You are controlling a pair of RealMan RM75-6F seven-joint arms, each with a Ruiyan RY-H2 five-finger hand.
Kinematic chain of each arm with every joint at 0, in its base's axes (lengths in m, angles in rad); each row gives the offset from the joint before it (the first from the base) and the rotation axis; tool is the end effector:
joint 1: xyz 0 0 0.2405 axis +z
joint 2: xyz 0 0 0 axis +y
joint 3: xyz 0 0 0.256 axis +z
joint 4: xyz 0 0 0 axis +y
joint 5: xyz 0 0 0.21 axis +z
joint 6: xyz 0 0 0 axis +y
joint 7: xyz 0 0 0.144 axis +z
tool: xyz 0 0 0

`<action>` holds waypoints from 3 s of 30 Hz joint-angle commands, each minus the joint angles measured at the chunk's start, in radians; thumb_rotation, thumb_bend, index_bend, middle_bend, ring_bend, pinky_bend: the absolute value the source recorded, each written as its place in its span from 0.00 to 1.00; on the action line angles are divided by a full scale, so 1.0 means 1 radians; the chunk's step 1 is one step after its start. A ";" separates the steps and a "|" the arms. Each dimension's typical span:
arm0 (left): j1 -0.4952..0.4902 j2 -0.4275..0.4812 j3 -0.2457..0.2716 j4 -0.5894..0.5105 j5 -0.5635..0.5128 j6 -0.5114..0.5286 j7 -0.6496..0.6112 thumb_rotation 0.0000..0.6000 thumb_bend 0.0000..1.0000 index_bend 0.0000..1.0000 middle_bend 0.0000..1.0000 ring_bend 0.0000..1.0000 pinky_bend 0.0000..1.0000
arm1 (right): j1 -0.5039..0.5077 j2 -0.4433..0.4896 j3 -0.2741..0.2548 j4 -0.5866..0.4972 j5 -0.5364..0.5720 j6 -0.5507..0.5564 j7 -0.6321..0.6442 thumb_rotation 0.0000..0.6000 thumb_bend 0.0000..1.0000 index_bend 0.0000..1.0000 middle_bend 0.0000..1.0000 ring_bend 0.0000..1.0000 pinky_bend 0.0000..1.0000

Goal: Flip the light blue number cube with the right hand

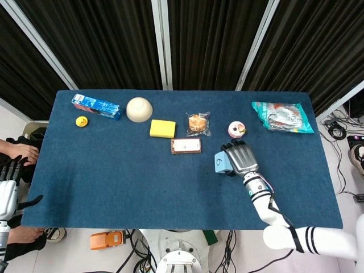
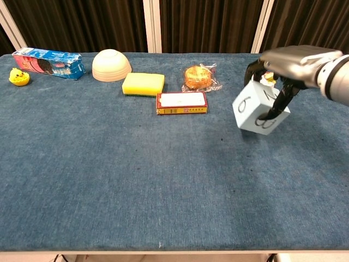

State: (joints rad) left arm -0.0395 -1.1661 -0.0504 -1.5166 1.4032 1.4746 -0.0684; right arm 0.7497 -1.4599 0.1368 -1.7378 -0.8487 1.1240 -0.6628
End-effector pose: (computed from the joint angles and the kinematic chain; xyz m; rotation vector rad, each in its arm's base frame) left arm -0.3467 0.1662 0.1580 -1.2589 -0.9861 -0.8371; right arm -0.1444 -0.3190 0.0081 1.8034 -0.9226 0.7497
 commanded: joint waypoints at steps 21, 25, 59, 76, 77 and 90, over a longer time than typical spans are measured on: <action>-0.003 0.007 -0.003 -0.061 0.010 0.000 0.046 1.00 0.06 0.06 0.00 0.00 0.00 | -0.197 -0.338 -0.128 0.991 -0.706 0.051 1.571 1.00 0.33 0.44 0.44 0.15 0.13; -0.004 0.010 -0.005 -0.065 0.010 0.002 0.051 1.00 0.06 0.04 0.00 0.00 0.00 | -0.201 -0.311 -0.153 0.998 -0.723 0.033 1.564 1.00 0.30 0.17 0.29 0.02 0.01; 0.003 0.037 -0.005 -0.082 -0.013 -0.011 0.059 1.00 0.06 0.01 0.00 0.00 0.00 | 0.033 0.205 -0.078 -0.036 0.001 -0.228 -0.119 1.00 0.19 0.16 0.14 0.00 0.00; 0.013 0.021 -0.006 -0.032 -0.035 -0.021 0.017 1.00 0.06 0.00 0.00 0.00 0.00 | 0.140 0.045 -0.087 0.047 0.202 -0.131 -0.252 1.00 0.28 0.36 0.29 0.08 0.01; 0.013 0.020 -0.006 -0.030 -0.035 -0.021 0.016 1.00 0.06 0.00 0.00 0.00 0.00 | 0.140 0.041 -0.088 0.053 0.197 -0.129 -0.246 1.00 0.30 0.40 0.32 0.10 0.02; 0.016 0.021 -0.007 -0.034 -0.026 -0.012 0.021 1.00 0.06 0.00 0.00 0.00 0.00 | -0.024 0.073 -0.017 0.089 -0.221 -0.073 0.371 1.00 0.38 0.58 0.45 0.24 0.14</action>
State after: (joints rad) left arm -0.0236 -1.1448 -0.0576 -1.5503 1.3767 1.4621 -0.0472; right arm 0.8129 -1.4102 0.0868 -1.6694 -0.8770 1.0214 -0.5669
